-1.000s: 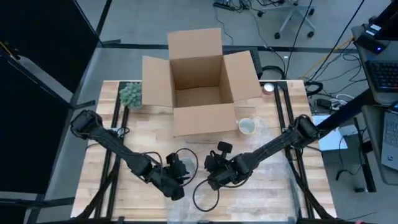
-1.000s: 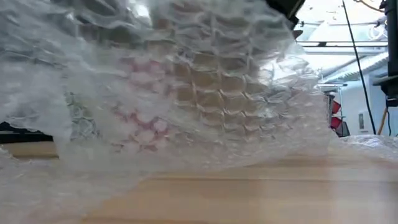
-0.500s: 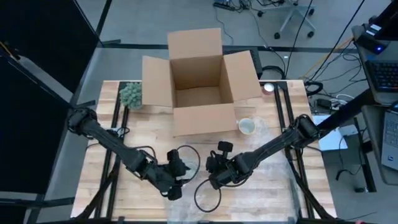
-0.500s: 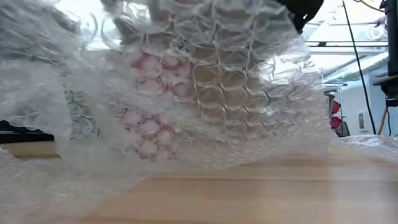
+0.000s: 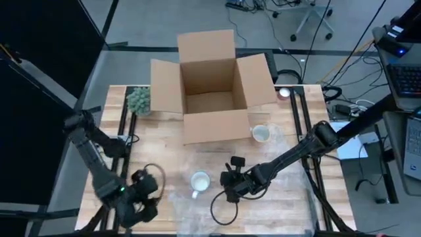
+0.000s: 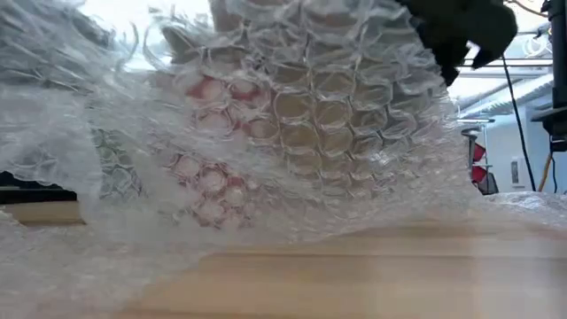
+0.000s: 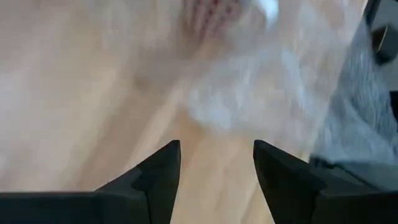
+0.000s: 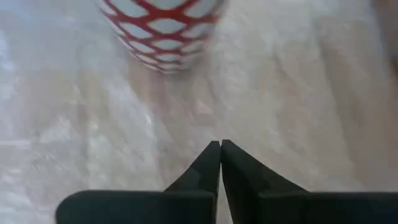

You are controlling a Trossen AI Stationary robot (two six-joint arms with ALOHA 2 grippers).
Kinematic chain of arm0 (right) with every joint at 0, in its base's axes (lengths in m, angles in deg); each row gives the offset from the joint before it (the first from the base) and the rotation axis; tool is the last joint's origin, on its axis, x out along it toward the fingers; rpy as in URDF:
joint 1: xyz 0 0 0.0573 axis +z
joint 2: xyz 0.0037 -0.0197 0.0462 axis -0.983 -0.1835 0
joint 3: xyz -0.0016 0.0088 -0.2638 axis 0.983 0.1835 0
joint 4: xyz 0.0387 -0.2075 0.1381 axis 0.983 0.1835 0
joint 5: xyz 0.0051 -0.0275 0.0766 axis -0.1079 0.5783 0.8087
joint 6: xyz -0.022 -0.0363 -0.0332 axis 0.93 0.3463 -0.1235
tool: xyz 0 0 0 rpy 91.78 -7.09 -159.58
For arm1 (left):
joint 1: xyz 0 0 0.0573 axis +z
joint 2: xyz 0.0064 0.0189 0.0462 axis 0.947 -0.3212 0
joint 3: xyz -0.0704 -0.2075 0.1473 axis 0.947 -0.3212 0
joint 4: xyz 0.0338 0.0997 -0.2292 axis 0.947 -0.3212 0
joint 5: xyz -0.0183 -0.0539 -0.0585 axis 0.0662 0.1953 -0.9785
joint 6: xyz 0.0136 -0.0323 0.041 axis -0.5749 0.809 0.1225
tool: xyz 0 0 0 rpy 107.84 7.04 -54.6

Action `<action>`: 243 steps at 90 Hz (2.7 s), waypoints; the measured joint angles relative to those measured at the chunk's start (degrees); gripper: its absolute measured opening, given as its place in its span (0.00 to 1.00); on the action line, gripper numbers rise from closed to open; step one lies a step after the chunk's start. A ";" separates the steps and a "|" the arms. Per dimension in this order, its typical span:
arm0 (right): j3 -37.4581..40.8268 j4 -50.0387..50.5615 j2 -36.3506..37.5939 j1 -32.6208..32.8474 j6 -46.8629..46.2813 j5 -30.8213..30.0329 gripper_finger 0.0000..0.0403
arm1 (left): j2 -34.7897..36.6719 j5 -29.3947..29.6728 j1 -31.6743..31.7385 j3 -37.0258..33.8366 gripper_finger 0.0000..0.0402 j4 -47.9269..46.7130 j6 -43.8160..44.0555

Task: Wrap mug
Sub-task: Wrap the red cup in the bubble wrap

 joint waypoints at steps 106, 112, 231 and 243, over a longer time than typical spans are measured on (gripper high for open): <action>10.46 -21.69 0.00 -0.30 2.04 0.29 0.00 | -19.73 5.81 0.74 -12.93 0.47 42.43 -21.98; 10.46 -21.75 0.02 -0.30 2.05 -0.07 0.00 | -19.81 5.93 0.88 -12.94 0.47 43.13 -23.94; 10.44 -21.67 0.02 -0.30 1.75 -0.20 0.00 | 1.97 19.31 5.47 -12.35 0.20 36.98 -30.92; 10.44 -21.67 0.02 -0.30 1.66 -0.04 0.00 | 4.19 15.02 5.46 -12.35 0.19 30.56 -25.81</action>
